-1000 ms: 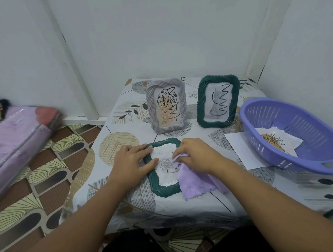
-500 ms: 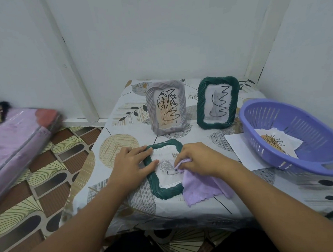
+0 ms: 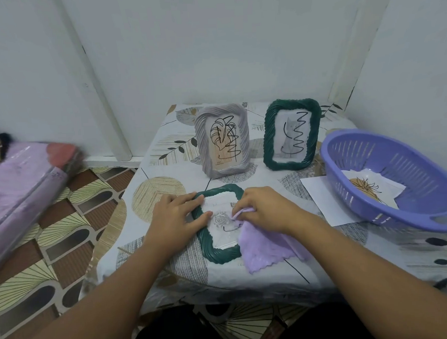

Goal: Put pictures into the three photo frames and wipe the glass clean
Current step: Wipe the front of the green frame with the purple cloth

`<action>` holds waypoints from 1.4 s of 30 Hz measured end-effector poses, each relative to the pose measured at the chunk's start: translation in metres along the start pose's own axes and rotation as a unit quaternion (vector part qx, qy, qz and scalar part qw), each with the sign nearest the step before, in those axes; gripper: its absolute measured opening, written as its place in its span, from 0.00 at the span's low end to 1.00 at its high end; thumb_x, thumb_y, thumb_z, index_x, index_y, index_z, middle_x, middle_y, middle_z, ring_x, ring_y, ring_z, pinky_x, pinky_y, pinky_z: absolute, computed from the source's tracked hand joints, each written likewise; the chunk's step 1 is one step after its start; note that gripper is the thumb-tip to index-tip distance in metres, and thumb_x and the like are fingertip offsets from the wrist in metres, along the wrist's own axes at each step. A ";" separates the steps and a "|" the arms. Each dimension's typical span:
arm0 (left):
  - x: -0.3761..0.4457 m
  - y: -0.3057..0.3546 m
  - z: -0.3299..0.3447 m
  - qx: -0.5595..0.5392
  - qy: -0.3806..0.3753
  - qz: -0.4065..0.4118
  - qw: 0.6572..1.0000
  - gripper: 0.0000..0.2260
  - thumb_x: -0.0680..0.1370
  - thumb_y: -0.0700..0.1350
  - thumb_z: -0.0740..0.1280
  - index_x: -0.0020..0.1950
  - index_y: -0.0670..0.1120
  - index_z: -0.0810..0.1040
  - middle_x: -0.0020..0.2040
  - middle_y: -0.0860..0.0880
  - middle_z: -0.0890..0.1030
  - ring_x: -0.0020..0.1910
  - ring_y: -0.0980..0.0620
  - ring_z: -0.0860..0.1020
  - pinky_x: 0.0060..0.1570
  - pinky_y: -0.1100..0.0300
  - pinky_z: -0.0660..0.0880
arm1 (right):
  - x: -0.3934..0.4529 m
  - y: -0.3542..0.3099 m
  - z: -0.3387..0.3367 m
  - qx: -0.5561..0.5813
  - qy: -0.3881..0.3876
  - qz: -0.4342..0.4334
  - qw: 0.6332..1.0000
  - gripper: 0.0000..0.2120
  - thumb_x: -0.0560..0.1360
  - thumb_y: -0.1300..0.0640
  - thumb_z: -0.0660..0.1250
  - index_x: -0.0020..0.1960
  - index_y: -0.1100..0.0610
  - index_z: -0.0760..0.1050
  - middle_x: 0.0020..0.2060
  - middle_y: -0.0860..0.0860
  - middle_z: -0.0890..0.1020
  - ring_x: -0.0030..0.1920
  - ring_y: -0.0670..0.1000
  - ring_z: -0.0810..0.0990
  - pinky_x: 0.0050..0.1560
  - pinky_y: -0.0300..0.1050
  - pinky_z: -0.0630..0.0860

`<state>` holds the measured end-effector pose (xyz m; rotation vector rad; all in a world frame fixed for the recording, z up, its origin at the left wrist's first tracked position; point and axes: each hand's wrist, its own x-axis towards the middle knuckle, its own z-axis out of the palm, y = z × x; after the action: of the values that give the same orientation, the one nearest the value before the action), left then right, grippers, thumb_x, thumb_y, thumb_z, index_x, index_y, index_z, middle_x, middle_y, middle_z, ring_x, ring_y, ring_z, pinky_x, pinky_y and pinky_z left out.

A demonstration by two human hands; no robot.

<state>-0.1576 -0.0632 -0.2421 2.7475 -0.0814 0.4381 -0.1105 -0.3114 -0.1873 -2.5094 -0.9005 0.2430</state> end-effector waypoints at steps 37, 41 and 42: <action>0.000 -0.002 0.001 0.000 -0.017 -0.014 1.000 0.33 0.72 0.75 0.53 0.71 0.62 0.75 0.71 0.61 0.74 0.58 0.54 0.65 0.61 0.53 0.66 | -0.005 -0.003 -0.007 0.008 -0.041 0.013 0.999 0.07 0.77 0.54 0.71 0.51 0.46 0.86 0.47 0.46 0.79 0.49 0.45 0.76 0.48 0.39 0.70; 0.001 0.000 0.000 0.000 -0.022 -0.019 1.000 0.33 0.72 0.75 0.53 0.71 0.62 0.75 0.71 0.62 0.74 0.58 0.54 0.65 0.61 0.54 0.66 | -0.002 -0.005 0.000 -0.037 0.007 0.023 0.999 0.07 0.78 0.52 0.70 0.53 0.46 0.86 0.48 0.47 0.79 0.51 0.50 0.78 0.55 0.50 0.76; 0.000 0.000 0.000 0.002 -0.021 -0.018 1.000 0.33 0.72 0.75 0.53 0.71 0.62 0.75 0.71 0.62 0.74 0.58 0.54 0.65 0.61 0.54 0.66 | -0.002 -0.007 0.002 -0.045 0.009 0.023 0.999 0.07 0.78 0.53 0.70 0.53 0.46 0.86 0.49 0.47 0.79 0.51 0.50 0.78 0.55 0.50 0.76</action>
<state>-0.1571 -0.0628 -0.2420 2.7584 -0.0405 0.3710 -0.1165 -0.3076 -0.1854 -2.6129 -0.8646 0.1996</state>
